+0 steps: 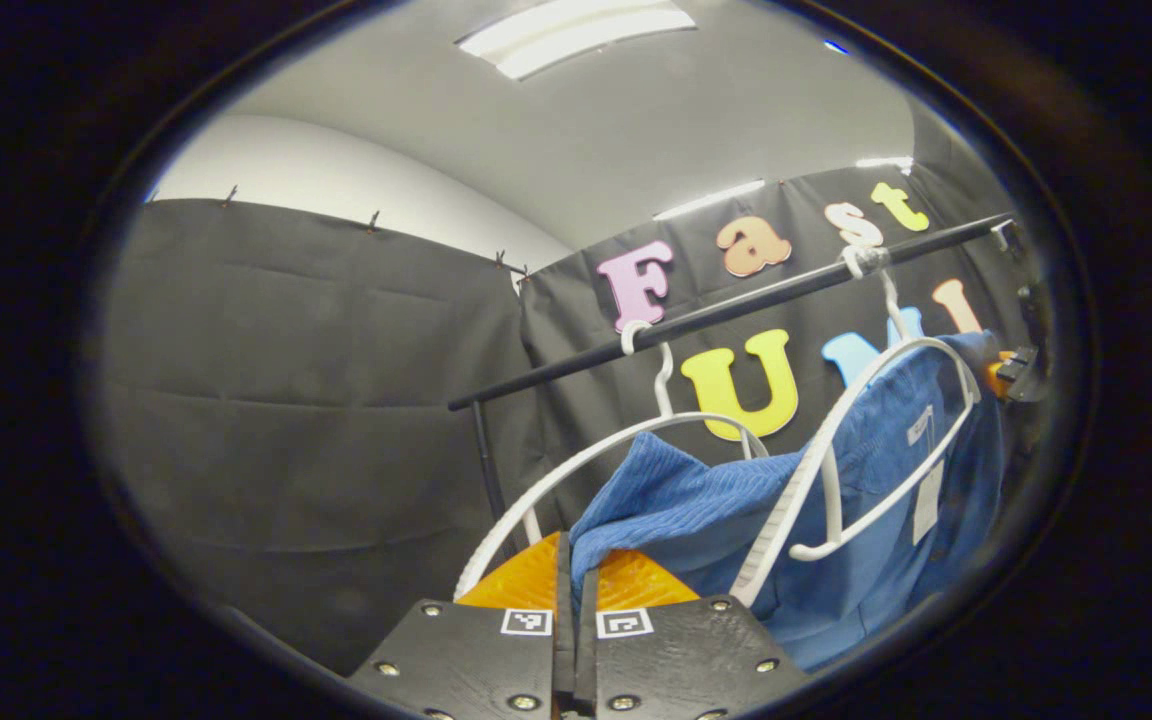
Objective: Grasp the clothes on the hanger with both hands and then place them into the laundry hamper below.
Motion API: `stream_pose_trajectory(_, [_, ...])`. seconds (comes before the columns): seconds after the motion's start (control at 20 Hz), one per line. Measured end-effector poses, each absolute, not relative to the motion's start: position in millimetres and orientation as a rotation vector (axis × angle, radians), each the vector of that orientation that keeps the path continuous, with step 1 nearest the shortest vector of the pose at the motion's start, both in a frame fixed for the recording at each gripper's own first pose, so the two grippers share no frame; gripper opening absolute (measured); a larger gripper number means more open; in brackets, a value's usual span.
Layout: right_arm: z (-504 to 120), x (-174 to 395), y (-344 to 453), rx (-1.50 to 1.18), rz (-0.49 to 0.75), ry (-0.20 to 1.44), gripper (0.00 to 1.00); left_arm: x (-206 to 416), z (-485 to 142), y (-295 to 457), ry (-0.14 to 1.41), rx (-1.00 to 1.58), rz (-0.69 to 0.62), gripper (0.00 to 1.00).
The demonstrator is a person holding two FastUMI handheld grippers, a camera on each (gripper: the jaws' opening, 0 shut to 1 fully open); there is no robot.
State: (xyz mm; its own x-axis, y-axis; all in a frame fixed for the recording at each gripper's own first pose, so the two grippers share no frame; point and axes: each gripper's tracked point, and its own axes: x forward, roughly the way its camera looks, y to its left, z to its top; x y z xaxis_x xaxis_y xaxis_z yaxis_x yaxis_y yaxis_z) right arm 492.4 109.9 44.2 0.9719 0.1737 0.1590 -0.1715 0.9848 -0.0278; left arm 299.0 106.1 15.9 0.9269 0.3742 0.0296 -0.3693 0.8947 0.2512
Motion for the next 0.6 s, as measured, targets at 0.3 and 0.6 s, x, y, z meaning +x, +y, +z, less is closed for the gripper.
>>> stream_pose_trajectory(0.3, [15,495,118,-0.020,0.206,-0.080,0.00,303,-6,104,0.054,0.221,0.361,0.01])
stream_pose_trajectory(0.6, [44,499,112,0.069,0.169,-0.133,0.00,300,5,108,0.032,0.199,0.344,0.01])
